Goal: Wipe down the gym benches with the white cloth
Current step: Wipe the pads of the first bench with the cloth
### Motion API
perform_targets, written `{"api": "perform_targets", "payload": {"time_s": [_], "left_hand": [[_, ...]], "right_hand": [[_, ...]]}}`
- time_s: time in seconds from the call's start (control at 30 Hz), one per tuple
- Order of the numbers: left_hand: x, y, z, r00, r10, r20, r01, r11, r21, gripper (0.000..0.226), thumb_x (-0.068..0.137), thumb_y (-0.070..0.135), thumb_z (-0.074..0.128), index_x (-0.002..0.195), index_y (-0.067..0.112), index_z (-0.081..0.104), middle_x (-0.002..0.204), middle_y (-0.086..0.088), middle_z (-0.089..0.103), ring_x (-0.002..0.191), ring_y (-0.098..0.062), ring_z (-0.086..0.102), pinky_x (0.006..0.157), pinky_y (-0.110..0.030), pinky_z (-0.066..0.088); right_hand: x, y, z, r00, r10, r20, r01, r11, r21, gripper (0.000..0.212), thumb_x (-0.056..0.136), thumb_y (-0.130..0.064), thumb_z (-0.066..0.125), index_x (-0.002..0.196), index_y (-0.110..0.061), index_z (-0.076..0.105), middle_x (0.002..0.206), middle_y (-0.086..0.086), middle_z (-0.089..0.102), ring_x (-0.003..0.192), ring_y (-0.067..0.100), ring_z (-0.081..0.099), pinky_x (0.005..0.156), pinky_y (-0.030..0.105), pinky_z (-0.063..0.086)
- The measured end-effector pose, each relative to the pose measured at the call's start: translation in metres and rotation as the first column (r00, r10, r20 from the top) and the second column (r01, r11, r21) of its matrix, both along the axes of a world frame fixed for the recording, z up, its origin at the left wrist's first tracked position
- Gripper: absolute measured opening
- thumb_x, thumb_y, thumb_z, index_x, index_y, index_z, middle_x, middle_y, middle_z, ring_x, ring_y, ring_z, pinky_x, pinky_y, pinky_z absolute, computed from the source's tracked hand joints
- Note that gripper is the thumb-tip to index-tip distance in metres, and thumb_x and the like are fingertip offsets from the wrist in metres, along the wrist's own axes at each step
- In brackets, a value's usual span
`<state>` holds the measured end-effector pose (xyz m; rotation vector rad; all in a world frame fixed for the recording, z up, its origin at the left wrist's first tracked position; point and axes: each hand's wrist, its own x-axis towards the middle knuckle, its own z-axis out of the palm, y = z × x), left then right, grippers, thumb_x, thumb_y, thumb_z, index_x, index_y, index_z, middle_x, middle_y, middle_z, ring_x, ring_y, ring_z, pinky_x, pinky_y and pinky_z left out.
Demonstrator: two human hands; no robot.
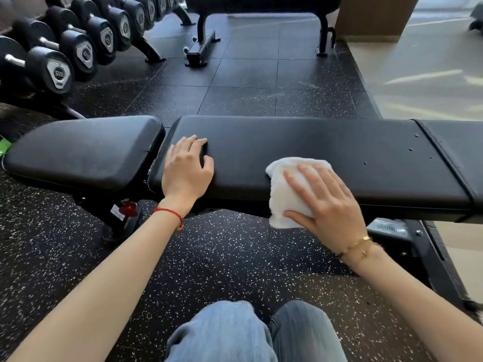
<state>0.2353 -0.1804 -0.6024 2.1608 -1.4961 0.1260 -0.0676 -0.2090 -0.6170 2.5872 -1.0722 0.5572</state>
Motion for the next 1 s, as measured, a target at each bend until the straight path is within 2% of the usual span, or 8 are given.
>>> {"api": "perform_targets", "payload": {"time_s": [0.23,0.37,0.5,0.6,0.7,0.83,0.93,1.0], "left_hand": [[0.000,0.002,-0.001,1.000,-0.011,0.000,0.011,1.000,0.001,0.052,0.089,0.031,0.039,0.136,0.014,0.055,0.147,-0.011,0.049,0.140,-0.028,0.038,0.119,-0.045,0.024],[0.005,0.003,-0.002,0.999,-0.035,0.013,0.034,0.999,0.039,0.049,0.095,0.029,0.041,0.141,0.015,0.050,0.151,-0.010,0.044,0.144,-0.026,0.033,0.122,-0.042,0.018],[0.004,0.002,-0.002,0.999,-0.043,0.028,0.041,0.998,0.052,0.050,0.095,0.029,0.040,0.142,0.014,0.049,0.151,-0.012,0.043,0.144,-0.029,0.032,0.122,-0.044,0.017],[0.003,0.001,-0.002,0.999,-0.033,0.024,0.031,0.997,0.066,0.055,0.092,0.031,0.036,0.142,0.013,0.050,0.151,-0.013,0.043,0.144,-0.030,0.032,0.121,-0.045,0.017],[0.003,0.001,0.000,0.999,-0.037,0.007,0.036,0.996,0.085,0.051,0.095,0.028,0.039,0.143,0.013,0.048,0.152,-0.013,0.041,0.145,-0.029,0.030,0.122,-0.045,0.016],[-0.006,-0.003,0.007,0.995,-0.070,-0.067,0.073,0.996,0.045,0.047,0.094,0.021,0.040,0.137,0.008,0.053,0.145,-0.015,0.049,0.140,-0.030,0.036,0.121,-0.045,0.020],[-0.032,-0.011,0.012,0.987,-0.144,-0.070,0.145,0.989,0.008,0.051,0.090,0.024,0.037,0.135,0.008,0.055,0.142,-0.014,0.052,0.137,-0.029,0.041,0.120,-0.046,0.022],[-0.051,-0.018,0.013,0.981,-0.182,-0.068,0.184,0.983,0.017,0.055,0.089,0.028,0.034,0.137,0.009,0.054,0.144,-0.013,0.051,0.138,-0.030,0.040,0.120,-0.047,0.022]], "right_hand": [[0.080,0.011,-0.002,0.996,-0.011,-0.093,0.015,0.999,0.045,0.075,0.092,-0.070,0.038,0.148,-0.020,0.040,0.146,0.012,0.048,0.133,0.039,0.044,0.115,0.050,0.030],[0.039,0.014,0.001,1.000,0.005,0.028,-0.007,0.998,0.060,0.065,0.097,-0.062,0.042,0.146,-0.019,0.044,0.145,0.011,0.048,0.134,0.036,0.044,0.116,0.047,0.031],[-0.017,-0.009,0.017,0.982,-0.158,0.103,0.136,0.971,0.197,0.059,0.100,-0.053,0.035,0.145,-0.016,0.044,0.148,0.013,0.045,0.137,0.035,0.038,0.117,0.048,0.027],[0.002,-0.058,0.033,0.961,-0.202,-0.188,0.250,0.927,0.280,0.060,0.098,-0.042,0.011,0.146,-0.018,0.038,0.156,0.016,0.029,0.141,0.039,0.027,0.114,0.056,0.022],[0.055,-0.086,0.033,0.945,-0.178,-0.274,0.259,0.920,0.296,0.076,0.086,-0.047,-0.010,0.148,-0.027,0.029,0.160,0.013,0.019,0.144,0.038,0.018,0.113,0.058,0.016],[0.063,-0.061,0.025,0.987,-0.098,-0.129,0.142,0.907,0.396,0.081,0.088,-0.064,-0.007,0.155,-0.024,0.015,0.161,0.012,0.020,0.147,0.032,0.017,0.120,0.049,0.011],[0.015,-0.033,0.023,0.994,-0.108,-0.029,0.111,0.930,0.350,0.068,0.098,-0.058,0.012,0.152,-0.020,0.031,0.154,0.012,0.035,0.142,0.034,0.030,0.117,0.050,0.023],[-0.019,-0.035,0.025,0.987,-0.143,-0.068,0.154,0.964,0.217,0.055,0.100,-0.041,0.028,0.143,-0.012,0.044,0.146,0.018,0.045,0.133,0.040,0.041,0.110,0.055,0.033]]}}
